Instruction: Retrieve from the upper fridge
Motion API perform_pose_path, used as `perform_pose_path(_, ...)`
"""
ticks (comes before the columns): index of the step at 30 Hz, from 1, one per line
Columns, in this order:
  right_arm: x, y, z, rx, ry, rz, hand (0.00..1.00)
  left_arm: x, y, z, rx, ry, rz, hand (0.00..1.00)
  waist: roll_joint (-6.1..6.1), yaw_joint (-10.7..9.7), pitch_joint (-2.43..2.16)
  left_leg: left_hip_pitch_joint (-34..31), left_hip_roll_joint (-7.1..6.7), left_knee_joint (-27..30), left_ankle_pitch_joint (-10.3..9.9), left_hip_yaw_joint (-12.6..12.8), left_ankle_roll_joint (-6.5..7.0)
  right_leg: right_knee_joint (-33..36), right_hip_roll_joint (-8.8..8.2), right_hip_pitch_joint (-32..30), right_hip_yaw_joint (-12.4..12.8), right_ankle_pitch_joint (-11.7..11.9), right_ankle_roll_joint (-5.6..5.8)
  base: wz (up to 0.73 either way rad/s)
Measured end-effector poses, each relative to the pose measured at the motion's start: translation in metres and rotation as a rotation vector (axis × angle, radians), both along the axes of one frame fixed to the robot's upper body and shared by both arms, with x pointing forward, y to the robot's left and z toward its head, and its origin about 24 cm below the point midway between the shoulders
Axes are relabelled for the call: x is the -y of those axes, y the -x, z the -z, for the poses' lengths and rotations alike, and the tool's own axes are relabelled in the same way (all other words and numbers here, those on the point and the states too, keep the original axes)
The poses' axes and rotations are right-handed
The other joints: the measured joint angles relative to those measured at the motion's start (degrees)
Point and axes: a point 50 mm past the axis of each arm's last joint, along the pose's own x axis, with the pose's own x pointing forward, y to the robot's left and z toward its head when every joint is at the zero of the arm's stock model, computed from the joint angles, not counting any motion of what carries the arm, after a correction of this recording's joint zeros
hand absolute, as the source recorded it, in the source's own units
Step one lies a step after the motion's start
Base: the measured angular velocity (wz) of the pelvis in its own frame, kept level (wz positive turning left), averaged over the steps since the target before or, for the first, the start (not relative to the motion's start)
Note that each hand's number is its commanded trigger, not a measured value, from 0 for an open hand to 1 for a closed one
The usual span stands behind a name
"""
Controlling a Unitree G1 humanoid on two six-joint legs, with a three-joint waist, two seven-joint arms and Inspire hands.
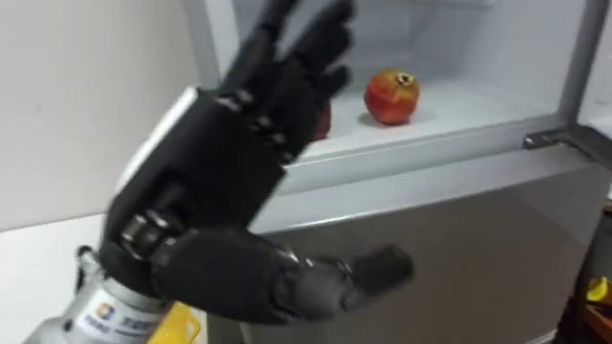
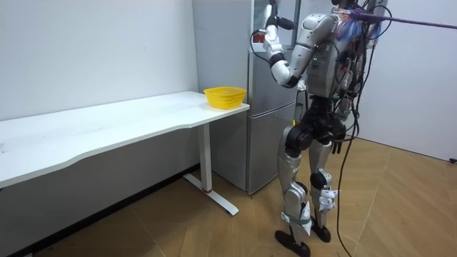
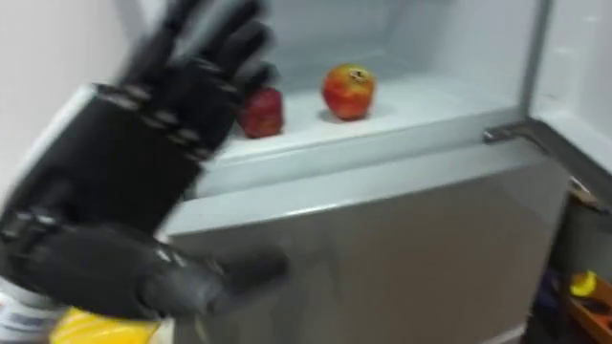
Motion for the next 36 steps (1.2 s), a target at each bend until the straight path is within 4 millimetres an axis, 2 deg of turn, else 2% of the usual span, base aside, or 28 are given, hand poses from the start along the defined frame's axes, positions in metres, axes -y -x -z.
perform_pose_path(2,0.002,0.001,0.0,0.02,0.001,0.036,0.0,-0.021,0.004,-0.005,0.033,0.023,-0.185,0.0,-0.12,1.9,-0.08,-0.1,-0.11,0.5,0.0,-0.5,0.02,-0.1,0.08,0.3,-0.2,0.0,0.03,0.07)
perform_pose_path(3,0.002,0.002,-0.001,0.02,0.003,0.045,0.0,-0.027,0.005,-0.006,0.041,0.031,-0.234,0.0,-0.01,1.9,-0.05,-0.1,-0.18,0.6,0.0,-0.7,0.02,-0.1,0.09,0.5,-0.5,0.0,0.07,0.2)
perform_pose_path(6,0.004,0.006,-0.001,0.022,0.021,0.069,0.0,-0.052,0.012,-0.009,0.08,0.078,-0.457,0.0,1.0,2.4,0.03,-0.2,-0.58,0.7,0.0,-2.2,0.06,0.0,-0.09,0.9,-1.6,-0.1,0.26,0.2)
perform_pose_path(7,0.006,0.008,-0.001,0.024,0.026,0.084,0.0,-0.061,0.016,-0.009,0.092,0.089,-0.535,0.0,1.53,3.2,0.01,-0.1,-0.6,0.7,0.0,-2.4,0.07,0.0,-0.08,0.9,-1.6,-0.1,0.26,0.0)
perform_pose_path(8,0.008,0.01,-0.002,0.026,0.032,0.093,0.0,-0.07,0.02,-0.009,0.107,0.102,-0.616,0.0,2.04,3.4,0.16,-0.1,-0.62,0.7,0.0,-2.5,0.08,0.0,-0.07,0.9,-1.6,-0.1,0.27,0.0)
perform_pose_path(9,0.009,0.01,-0.002,0.026,0.036,0.091,0.0,-0.075,0.023,-0.008,0.111,0.109,-0.658,0.0,2.0,3.6,0.27,-0.2,-0.64,0.7,0.0,-2.6,0.08,0.0,-0.06,0.9,-1.6,-0.1,0.27,0.0)
perform_pose_path(12,0.015,0.009,-0.004,0.029,0.06,0.075,0.0,-0.097,0.034,0.005,0.075,0.098,-0.885,0.0,3.05,3.6,0.45,-0.3,-0.77,0.6,0.0,-2.9,0.08,0.1,0.01,0.9,-1.7,-0.1,0.25,0.0)
perform_pose_path(15,0.017,0.01,-0.005,0.033,0.069,0.049,0.0,-0.116,0.038,0.035,-0.051,0.039,-1.072,0.0,3.48,3.8,0.36,-0.2,-0.95,0.4,0.0,-3.0,0.05,0.3,0.07,1.0,-1.8,-0.3,0.12,0.0)
perform_pose_path(17,0.018,0.014,-0.005,0.024,0.07,0.053,0.0,-0.131,0.041,0.066,-0.2,0.011,-1.176,0.0,3.38,3.5,0.39,-0.3,-0.94,0.5,0.0,-3.3,0.0,0.2,-0.03,0.9,-2.3,-0.3,0.03,0.06)
perform_pose_path(18,0.018,0.016,-0.005,0.019,0.071,0.055,0.0,-0.136,0.041,0.074,-0.244,0.01,-1.2,0.0,3.39,3.3,0.4,-0.4,-0.92,0.5,0.0,-3.4,0.0,0.2,-0.03,0.9,-2.3,-0.3,0.03,0.03)
perform_pose_path(20,0.017,0.016,-0.005,0.013,0.071,0.039,0.0,-0.149,0.046,0.112,-0.425,0.019,-1.283,0.0,3.24,3.4,0.45,-0.2,-0.96,0.5,0.0,-3.5,0.0,0.1,0.02,1.0,-2.3,-0.3,0.03,0.0)
perform_pose_path(21,0.016,0.016,-0.005,0.009,0.071,0.037,0.0,-0.152,0.047,0.122,-0.472,0.023,-1.3,0.0,3.21,3.4,0.48,-0.2,-0.95,0.5,0.0,-3.5,0.0,0.1,0.02,1.1,-2.3,-0.3,0.03,0.0)
perform_pose_path(23,0.015,0.016,-0.004,0.002,0.069,0.035,0.0,-0.161,0.055,0.166,-0.683,0.064,-1.342,0.0,2.87,3.2,0.66,-0.1,-1.06,0.5,0.0,-3.6,0.0,0.0,-0.06,1.3,-2.5,-0.4,0.12,0.0)
perform_pose_path(24,0.014,0.018,-0.004,-0.004,0.067,0.035,0.0,-0.163,0.057,0.176,-0.731,0.073,-1.354,0.0,2.7,3.2,0.7,-0.1,-1.13,0.5,0.0,-3.6,0.0,0.0,-0.08,1.3,-2.5,-0.4,0.12,0.0)
perform_pose_path(26,0.009,0.017,-0.003,-0.003,0.055,0.035,0.0,-0.167,0.071,0.216,-0.916,0.1,-1.428,0.0,2.11,3.3,0.81,0.0,-1.1,0.3,0.0,-3.6,0.0,0.0,-0.08,1.2,-2.8,-0.5,0.11,0.0)
perform_pose_path(29,0.007,0.016,-0.002,-0.005,0.044,0.015,0.0,-0.17,0.09,0.252,-1.098,0.183,-1.492,0.0,1.22,3.4,0.57,-0.1,-1.02,0.1,0.0,-3.8,0.0,0.1,-0.08,1.0,-2.8,-0.5,0.13,0.01)
perform_pose_path(32,0.007,0.014,-0.002,-0.002,0.048,-0.021,0.0,-0.169,0.108,0.278,-1.238,0.258,-1.554,0.0,0.72,3.5,0.53,-0.1,-0.95,-0.1,-0.1,-3.8,0.07,0.1,-0.14,1.2,-2.8,-0.5,0.18,0.0)
perform_pose_path(36,0.006,0.012,-0.002,-0.005,0.04,-0.035,0.0,-0.168,0.117,0.285,-1.276,0.316,-1.629,0.0,0.85,3.4,0.48,-0.1,-0.94,-0.1,-0.1,-4.0,0.1,0.3,-0.17,0.9,-3.0,-0.4,0.21,0.0)
